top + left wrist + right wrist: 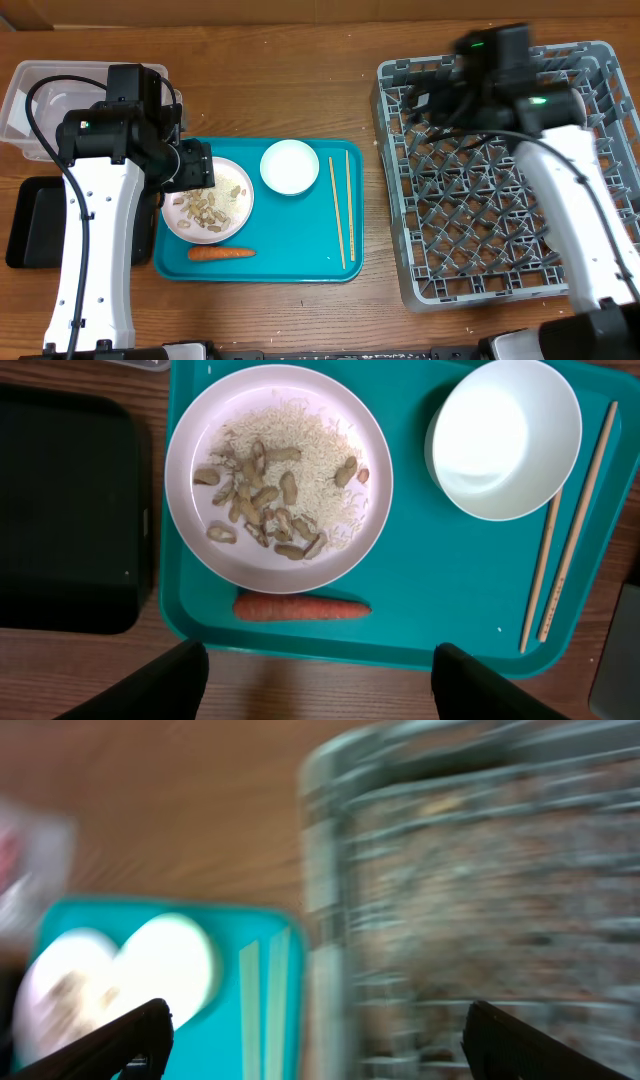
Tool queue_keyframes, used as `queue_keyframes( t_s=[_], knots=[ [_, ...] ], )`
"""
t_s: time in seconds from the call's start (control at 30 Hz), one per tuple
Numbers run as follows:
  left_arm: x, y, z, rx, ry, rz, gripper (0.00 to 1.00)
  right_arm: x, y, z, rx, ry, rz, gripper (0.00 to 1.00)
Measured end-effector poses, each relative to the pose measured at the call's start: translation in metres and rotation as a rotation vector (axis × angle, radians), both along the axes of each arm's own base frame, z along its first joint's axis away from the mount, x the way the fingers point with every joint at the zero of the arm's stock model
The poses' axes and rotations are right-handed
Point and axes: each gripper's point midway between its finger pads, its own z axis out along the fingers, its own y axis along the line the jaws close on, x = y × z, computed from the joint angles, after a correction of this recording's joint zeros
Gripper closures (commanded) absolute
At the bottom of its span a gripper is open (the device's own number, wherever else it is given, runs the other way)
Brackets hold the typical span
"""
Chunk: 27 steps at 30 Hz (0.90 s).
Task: Sort waste into correct bins and load items into the dishwasher
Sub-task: 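Carry the pink bowl to the rack's back right and release, then move the right gripper to the white bowl and grasp its rim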
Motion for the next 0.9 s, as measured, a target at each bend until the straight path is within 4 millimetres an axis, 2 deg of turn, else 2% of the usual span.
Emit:
queue_keyframes(
  t_s=[0.07, 0.1, 0.13, 0.27, 0.37, 0.57, 0.67, 0.77, 0.9],
  knots=[
    [0.000, 0.000, 0.000, 0.000, 0.000, 0.000, 0.25, -0.010, 0.041, -0.013, 0.035, 0.045, 0.109, 0.06],
    [0.000, 0.000, 0.000, 0.000, 0.000, 0.000, 0.25, -0.014, 0.055, -0.018, 0.041, 0.059, 0.143, 0.07],
    [0.000, 0.000, 0.000, 0.000, 0.000, 0.000, 0.25, -0.019, 0.078, -0.030, 0.043, 0.087, 0.192, 0.07],
    [-0.001, 0.000, 0.000, 0.000, 0.005, 0.000, 0.25, -0.027, 0.125, -0.066, 0.024, 0.147, 0.261, 0.13],
    [-0.001, 0.000, 0.000, 0.000, 0.005, 0.000, 0.25, -0.029, 0.148, -0.098, -0.010, 0.183, 0.268, 0.20],
    [-0.002, 0.000, 0.000, 0.000, 0.007, 0.000, 0.25, -0.028, 0.168, -0.145, -0.079, 0.227, 0.221, 0.28],
    [-0.002, 0.000, 0.000, 0.000, 0.007, 0.000, 0.25, -0.025, 0.172, -0.164, -0.089, 0.247, 0.186, 0.38],
    [-0.002, 0.000, 0.000, 0.000, 0.007, 0.000, 0.25, -0.022, 0.171, -0.181, -0.100, 0.269, 0.154, 0.59],
    [-0.002, 0.000, 0.000, 0.000, 0.007, 0.000, 0.25, -0.022, 0.170, -0.194, -0.109, 0.293, 0.124, 0.67]
  ],
)
